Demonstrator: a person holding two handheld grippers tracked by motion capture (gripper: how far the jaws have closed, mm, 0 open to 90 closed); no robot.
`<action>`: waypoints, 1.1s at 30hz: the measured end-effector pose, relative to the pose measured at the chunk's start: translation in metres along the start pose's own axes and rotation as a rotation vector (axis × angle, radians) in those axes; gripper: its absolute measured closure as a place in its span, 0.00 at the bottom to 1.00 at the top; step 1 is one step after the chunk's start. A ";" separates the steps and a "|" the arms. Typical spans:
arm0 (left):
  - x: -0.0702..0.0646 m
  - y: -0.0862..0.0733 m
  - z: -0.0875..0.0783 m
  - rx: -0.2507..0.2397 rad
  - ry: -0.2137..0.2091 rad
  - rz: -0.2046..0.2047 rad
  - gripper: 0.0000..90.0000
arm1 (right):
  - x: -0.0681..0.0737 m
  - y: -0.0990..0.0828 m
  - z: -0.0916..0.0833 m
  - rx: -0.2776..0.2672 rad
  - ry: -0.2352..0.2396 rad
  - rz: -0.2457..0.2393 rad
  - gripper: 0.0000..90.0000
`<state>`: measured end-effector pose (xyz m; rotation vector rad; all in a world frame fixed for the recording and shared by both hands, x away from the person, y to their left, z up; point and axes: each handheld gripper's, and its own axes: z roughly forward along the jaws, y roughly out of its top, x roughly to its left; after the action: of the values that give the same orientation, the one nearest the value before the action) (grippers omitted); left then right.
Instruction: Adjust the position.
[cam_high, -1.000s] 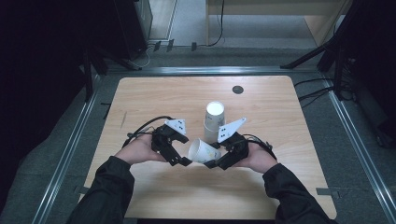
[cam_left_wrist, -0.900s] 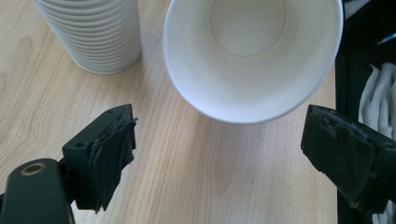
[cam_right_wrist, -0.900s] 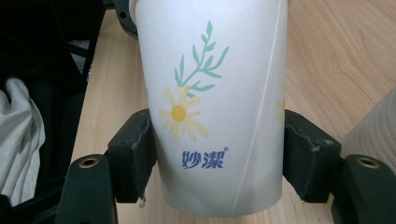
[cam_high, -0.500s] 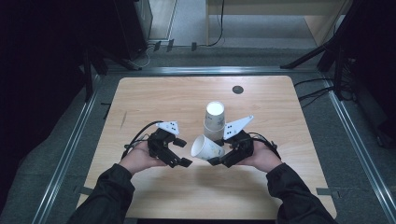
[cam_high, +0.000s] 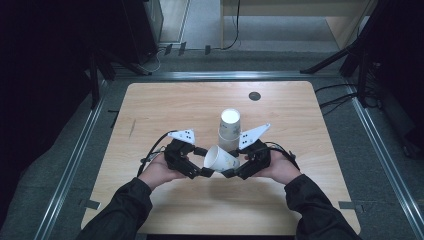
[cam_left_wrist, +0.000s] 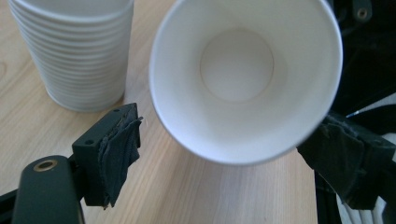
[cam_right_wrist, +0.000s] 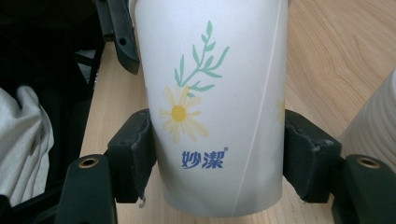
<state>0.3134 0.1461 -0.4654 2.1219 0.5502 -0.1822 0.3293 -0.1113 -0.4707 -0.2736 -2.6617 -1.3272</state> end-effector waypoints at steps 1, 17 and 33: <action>0.000 0.001 0.000 -0.005 0.000 0.002 0.16 | 0.000 0.000 0.000 -0.003 0.003 0.002 0.37; -0.004 0.008 0.006 -0.015 -0.004 0.033 0.23 | -0.001 0.001 0.008 0.006 0.031 0.003 0.37; -0.002 0.011 -0.008 -0.035 0.024 0.027 0.25 | -0.001 -0.001 0.010 0.013 0.008 0.022 0.27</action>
<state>0.3163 0.1463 -0.4518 2.0984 0.5352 -0.1306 0.3294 -0.1040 -0.4771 -0.2951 -2.6521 -1.3011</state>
